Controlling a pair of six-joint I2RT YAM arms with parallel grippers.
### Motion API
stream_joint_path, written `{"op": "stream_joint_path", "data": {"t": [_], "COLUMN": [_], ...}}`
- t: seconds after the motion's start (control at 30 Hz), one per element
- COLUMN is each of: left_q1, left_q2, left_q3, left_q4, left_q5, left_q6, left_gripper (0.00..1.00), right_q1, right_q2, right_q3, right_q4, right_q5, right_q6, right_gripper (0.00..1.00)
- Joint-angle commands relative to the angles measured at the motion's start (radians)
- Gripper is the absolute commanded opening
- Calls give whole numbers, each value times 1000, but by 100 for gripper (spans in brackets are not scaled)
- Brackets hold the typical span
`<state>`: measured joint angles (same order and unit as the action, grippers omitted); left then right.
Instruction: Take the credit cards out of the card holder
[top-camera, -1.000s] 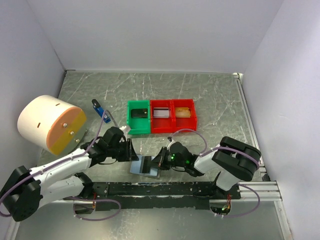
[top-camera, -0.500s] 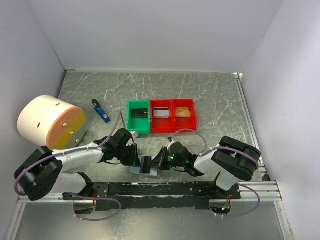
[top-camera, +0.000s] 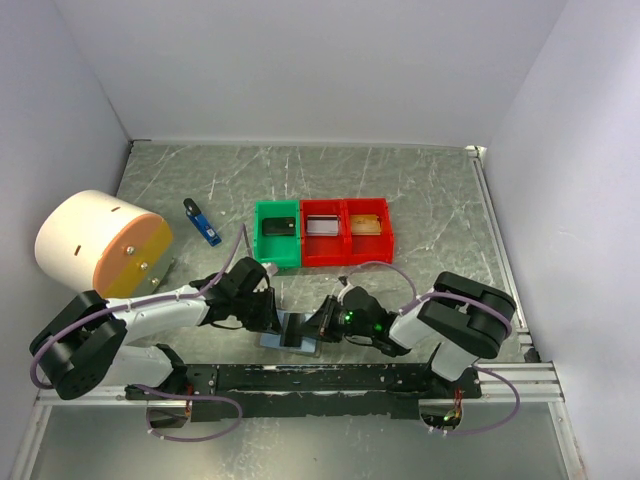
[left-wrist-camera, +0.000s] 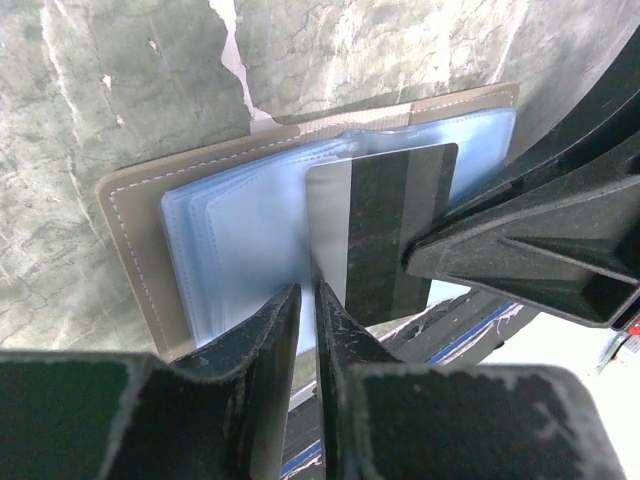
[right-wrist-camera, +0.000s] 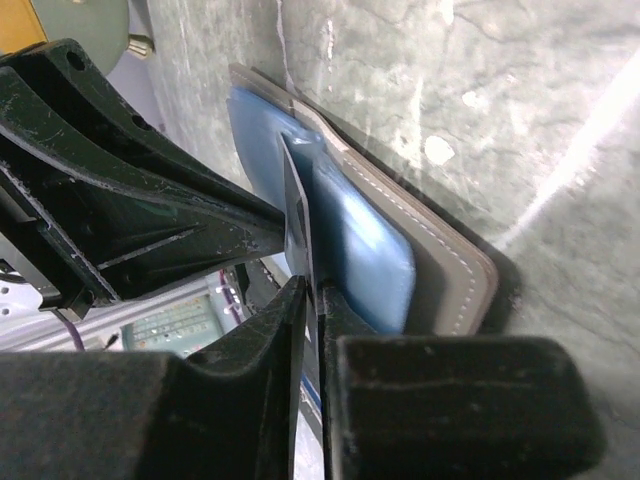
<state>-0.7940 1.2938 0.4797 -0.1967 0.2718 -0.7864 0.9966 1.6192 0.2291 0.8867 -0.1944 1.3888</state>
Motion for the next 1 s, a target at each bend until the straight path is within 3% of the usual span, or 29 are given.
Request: {"op": "stream_joint_path", "data": {"t": [0.0, 0.07, 0.63, 0.97], "left_q1": [-12, -13, -12, -13], "left_q2": [32, 28, -106, -222], "left_q3": [-25, -27, -32, 55], "left_q4": [-81, -81, -130, -226], "left_q5": [-125, -127, -165, -217], "left_q6": [20, 16, -18, -12], "left_gripper": [26, 26, 30, 37], "right_q1": [-3, -4, -5, -4], "right_q2": [-2, -14, -280, -349], "right_q3": [-37, -43, -70, -35], "right_q4": [62, 52, -221, -168], "right_q5": [21, 22, 94, 56], "right_q6": [20, 14, -77, -209], "right_gripper": [4, 0, 0, 0]}}
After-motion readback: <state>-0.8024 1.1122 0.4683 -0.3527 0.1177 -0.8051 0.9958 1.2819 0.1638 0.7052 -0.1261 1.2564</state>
